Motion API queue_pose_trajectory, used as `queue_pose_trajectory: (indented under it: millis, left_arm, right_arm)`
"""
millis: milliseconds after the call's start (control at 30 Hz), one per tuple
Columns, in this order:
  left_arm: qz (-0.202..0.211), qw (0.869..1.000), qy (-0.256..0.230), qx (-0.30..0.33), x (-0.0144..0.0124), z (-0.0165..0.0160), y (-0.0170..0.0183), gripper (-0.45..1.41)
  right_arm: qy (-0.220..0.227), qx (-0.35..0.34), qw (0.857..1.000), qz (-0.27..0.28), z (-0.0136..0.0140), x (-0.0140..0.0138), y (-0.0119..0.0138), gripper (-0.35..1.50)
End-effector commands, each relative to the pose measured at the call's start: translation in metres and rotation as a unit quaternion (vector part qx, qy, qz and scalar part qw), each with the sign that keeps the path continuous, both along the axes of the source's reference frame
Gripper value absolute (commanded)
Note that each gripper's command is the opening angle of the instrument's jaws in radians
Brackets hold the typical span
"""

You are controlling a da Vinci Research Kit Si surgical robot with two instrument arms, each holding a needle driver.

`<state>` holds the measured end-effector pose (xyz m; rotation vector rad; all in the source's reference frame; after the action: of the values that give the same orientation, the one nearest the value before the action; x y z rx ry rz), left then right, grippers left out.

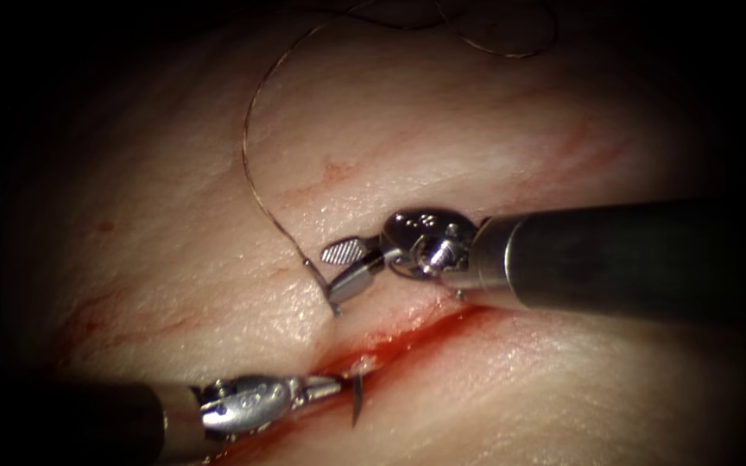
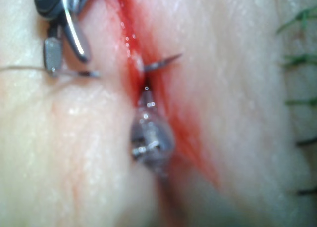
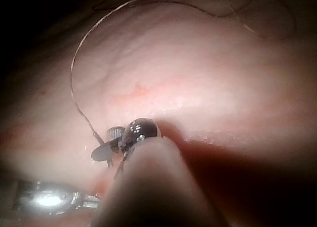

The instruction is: Wound Closure

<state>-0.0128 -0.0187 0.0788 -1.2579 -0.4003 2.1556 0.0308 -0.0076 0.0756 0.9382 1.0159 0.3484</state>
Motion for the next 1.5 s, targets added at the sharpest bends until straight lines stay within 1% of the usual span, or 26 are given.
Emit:
queue_pose_trajectory:
  millis: [33,100,133,200,267,300,333,367,400,433,533,567,600,667,767,867,900,933,1033,1100,1233,1400,1467,1500]
  left_arm:
    - [0.001,1.0,-0.001,0.002,-0.0006,0.0005,-0.0007,-0.21]
    - [0.001,1.0,-0.001,0.002,-0.0006,0.0005,-0.0007,-0.21]
    - [0.001,1.0,-0.001,0.002,-0.0006,0.0005,-0.0007,-0.21]
    - [0.001,1.0,-0.001,0.002,-0.0006,0.0005,-0.0007,-0.21]
    - [0.001,1.0,-0.001,0.002,-0.0006,0.0005,-0.0007,-0.21]
    - [0.001,1.0,-0.001,0.002,-0.0006,0.0005,-0.0007,-0.21]
    - [0.001,1.0,-0.001,0.002,-0.0005,0.0005,-0.0007,-0.21]
    - [0.001,1.0,-0.001,0.002,-0.0005,0.0005,-0.0007,-0.21]
    - [0.001,1.0,-0.002,0.002,-0.0004,0.0004,-0.0007,-0.21]
    - [0.002,1.0,-0.002,0.002,-0.0004,0.0004,-0.0007,-0.21]
    - [0.002,1.0,-0.002,0.002,-0.0004,0.0004,-0.0007,-0.21]
    - [0.002,1.0,-0.002,0.002,-0.0004,0.0004,-0.0007,-0.21]
    - [0.002,1.0,-0.002,0.002,-0.0004,0.0004,-0.0007,-0.21]
    - [0.002,1.0,-0.002,0.002,-0.0004,0.0004,-0.0007,-0.21]
    - [0.002,1.0,-0.002,0.002,-0.0004,0.0004,-0.0006,-0.21]
    - [0.002,1.0,-0.002,0.002,-0.0004,0.0004,-0.0006,-0.21]
    - [0.002,1.0,-0.002,0.002,-0.0004,0.0004,-0.0006,-0.21]
    - [0.002,1.0,-0.002,0.003,-0.0004,0.0003,-0.0006,-0.21]
    - [0.001,1.0,-0.002,0.003,-0.0004,0.0003,-0.0006,-0.21]
    - [0.001,1.0,-0.002,0.003,-0.0004,0.0003,-0.0006,-0.21]
    - [0.001,1.0,-0.002,0.003,-0.0004,0.0003,-0.0006,-0.21]
    - [0.001,1.0,-0.002,0.003,-0.0005,0.0003,-0.0006,-0.21]
    - [0.001,1.0,-0.002,0.003,-0.0005,0.0003,-0.0007,-0.2]
    - [-0.001,1.0,-0.002,0.005,-0.0005,0.0003,-0.0007,-0.2]
  right_arm:
    - [0.001,0.001,1.0,0.0,0.0005,0.001,-0.0006,1.26]
    - [0.006,-0.004,1.0,0.003,0.0001,0.0024,-0.0004,1.26]
    - [0.006,-0.004,1.0,0.003,0.0001,0.0024,-0.0004,1.26]
    - [0.011,-0.007,1.0,0.007,-0.0006,0.0034,0.0003,1.23]
    - [0.015,-0.001,1.0,0.003,-0.0014,0.0041,0.0012,1.03]
    - [0.015,-0.001,1.0,0.003,-0.0014,0.0041,0.0012,1.03]
    - [0.019,0.005,1.0,-0.003,-0.0016,0.0042,0.0015,0.51]
    - [0.02,0.006,1.0,-0.003,-0.0016,0.0041,0.0017,-0.11]
    - [0.018,0.005,1.0,-0.001,-0.0015,0.0039,0.002,-0.35]
    - [0.015,0.0,1.0,0.006,-0.0014,0.0037,0.0021,-0.35]
    - [-0.009,0.018,0.999,0.036,-0.001,0.0031,0.0027,-0.35]
    - [-0.009,0.018,0.999,0.036,-0.001,0.0031,0.0027,-0.35]
    - [-0.032,0.031,0.998,0.046,-0.0007,0.0026,0.003,-0.35]
    - [-0.052,0.048,0.996,0.047,-0.0002,0.0019,0.0031,-0.35]
    - [-0.062,0.066,0.995,0.043,0.0001,0.0019,0.0026,-0.35]
    - [-0.077,0.099,0.991,0.041,0.0006,0.0022,0.0018,-0.35]
    - [-0.091,0.128,0.987,0.041,0.0011,0.0022,0.0011,-0.35]
    - [-0.099,0.143,0.984,0.036,0.0015,0.0022,0.0006,-0.35]
    - [-0.122,0.168,0.978,0.026,0.0021,0.0021,-0.0004,-0.35]
    - [-0.128,0.176,0.976,0.022,0.0022,0.0019,-0.0009,-0.35]
    - [-0.155,0.193,0.969,0.0,0.0019,0.0006,-0.0028,-0.35]
    - [-0.155,0.199,0.968,-0.001,0.0018,0.0001,-0.003,-0.35]
    - [-0.134,0.193,0.972,0.005,0.0018,0.0003,-0.0027,-0.35]
    - [-0.125,0.19,0.974,0.011,0.0018,0.0004,-0.0026,-0.28]
